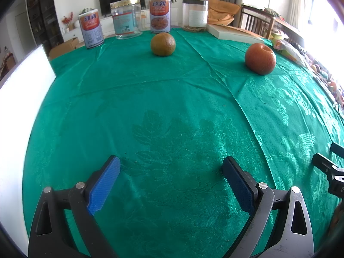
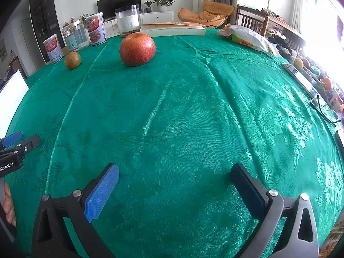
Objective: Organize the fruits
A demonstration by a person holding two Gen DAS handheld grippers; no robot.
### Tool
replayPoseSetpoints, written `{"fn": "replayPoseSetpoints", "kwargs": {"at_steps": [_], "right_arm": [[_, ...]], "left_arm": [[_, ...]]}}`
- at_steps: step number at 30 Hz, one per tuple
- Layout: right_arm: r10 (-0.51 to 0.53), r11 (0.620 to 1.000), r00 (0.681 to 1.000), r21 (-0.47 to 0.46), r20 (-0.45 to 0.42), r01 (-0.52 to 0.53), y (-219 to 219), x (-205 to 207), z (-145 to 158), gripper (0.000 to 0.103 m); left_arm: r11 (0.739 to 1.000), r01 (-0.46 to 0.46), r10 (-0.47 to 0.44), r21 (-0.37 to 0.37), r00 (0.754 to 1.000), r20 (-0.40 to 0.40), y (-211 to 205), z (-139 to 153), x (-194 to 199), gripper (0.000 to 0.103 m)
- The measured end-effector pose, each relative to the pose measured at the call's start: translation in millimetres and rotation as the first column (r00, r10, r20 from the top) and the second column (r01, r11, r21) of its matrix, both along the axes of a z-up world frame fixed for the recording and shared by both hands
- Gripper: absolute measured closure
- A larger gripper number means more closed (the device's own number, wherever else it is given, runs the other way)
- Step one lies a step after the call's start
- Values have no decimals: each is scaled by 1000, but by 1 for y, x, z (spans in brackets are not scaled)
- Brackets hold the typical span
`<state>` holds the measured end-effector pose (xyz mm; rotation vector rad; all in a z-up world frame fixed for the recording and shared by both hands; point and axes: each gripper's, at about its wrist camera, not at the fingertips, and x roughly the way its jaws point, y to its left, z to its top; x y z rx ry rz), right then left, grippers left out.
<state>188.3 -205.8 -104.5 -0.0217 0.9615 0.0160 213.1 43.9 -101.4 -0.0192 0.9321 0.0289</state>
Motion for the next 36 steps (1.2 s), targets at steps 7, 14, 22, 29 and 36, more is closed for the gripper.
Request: {"fn": "replayPoseSetpoints", "kwargs": {"at_steps": [7, 14, 22, 29, 36], "right_arm": [[0, 1000, 1000, 0, 0, 0, 0, 0, 0, 0], [0, 1000, 1000, 0, 0, 0, 0, 0, 0, 0], [0, 1000, 1000, 0, 0, 0, 0, 0, 0, 0], [0, 1000, 1000, 1, 0, 0, 0, 0, 0, 0], [0, 1000, 1000, 0, 0, 0, 0, 0, 0, 0]], "left_arm": [[1000, 0, 0, 0, 1000, 0, 0, 0, 0, 6], [1000, -1, 1, 0, 1000, 0, 0, 0, 0, 6], [1000, -1, 1, 0, 1000, 0, 0, 0, 0, 6], [1000, -1, 1, 0, 1000, 0, 0, 0, 0, 6], [990, 43, -51, -134, 997, -54, 10, 10, 10, 6]]}}
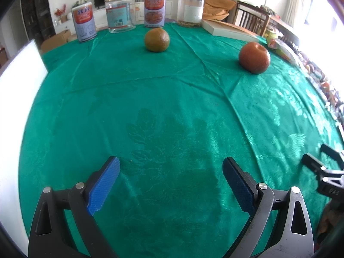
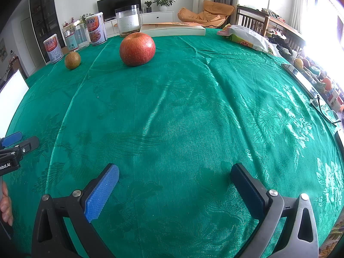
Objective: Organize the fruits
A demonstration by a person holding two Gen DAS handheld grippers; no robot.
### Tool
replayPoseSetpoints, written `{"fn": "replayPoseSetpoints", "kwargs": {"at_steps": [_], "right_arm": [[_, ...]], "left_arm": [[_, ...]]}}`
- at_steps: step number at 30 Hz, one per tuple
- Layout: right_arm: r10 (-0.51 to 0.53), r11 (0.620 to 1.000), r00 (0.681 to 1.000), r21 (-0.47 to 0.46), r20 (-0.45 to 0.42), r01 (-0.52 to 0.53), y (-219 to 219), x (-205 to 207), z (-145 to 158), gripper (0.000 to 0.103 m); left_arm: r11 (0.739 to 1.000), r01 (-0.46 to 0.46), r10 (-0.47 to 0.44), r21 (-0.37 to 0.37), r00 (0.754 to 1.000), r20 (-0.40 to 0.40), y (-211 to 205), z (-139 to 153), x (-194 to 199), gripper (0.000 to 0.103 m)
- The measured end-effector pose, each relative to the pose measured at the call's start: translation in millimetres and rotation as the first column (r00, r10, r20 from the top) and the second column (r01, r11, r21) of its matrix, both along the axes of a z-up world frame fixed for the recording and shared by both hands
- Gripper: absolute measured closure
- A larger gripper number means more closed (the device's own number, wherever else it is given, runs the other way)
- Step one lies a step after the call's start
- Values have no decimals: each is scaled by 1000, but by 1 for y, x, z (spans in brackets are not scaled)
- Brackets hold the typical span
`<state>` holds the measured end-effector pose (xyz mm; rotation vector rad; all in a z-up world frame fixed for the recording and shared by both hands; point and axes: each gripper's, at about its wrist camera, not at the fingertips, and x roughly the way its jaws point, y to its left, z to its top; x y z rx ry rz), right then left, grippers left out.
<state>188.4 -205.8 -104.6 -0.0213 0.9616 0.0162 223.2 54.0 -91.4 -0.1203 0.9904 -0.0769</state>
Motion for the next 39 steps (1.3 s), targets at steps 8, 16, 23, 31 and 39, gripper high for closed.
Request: {"fn": "replayPoseSetpoints", "kwargs": {"at_steps": [8, 16, 23, 31, 39], "right_arm": [[7, 1000, 1000, 0, -1, -7, 1, -1, -1, 0], [27, 1000, 1000, 2, -2, -27, 3, 0, -1, 0], [34, 999, 999, 2, -3, -34, 4, 1, -1, 0], [34, 999, 999, 2, -2, -34, 4, 1, -1, 0], [31, 1000, 1000, 2, -2, -31, 3, 2, -1, 0]], "left_arm": [[994, -58, 64, -90, 996, 63, 22, 31, 123, 6], [991, -131, 130, 14, 991, 39, 21, -2, 212, 8], [992, -96, 90, 87, 993, 76, 17, -6, 204, 53], [995, -86, 83, 49, 994, 69, 22, 28, 91, 53], [996, -30, 28, 85, 999, 29, 6, 7, -28, 52]]}}
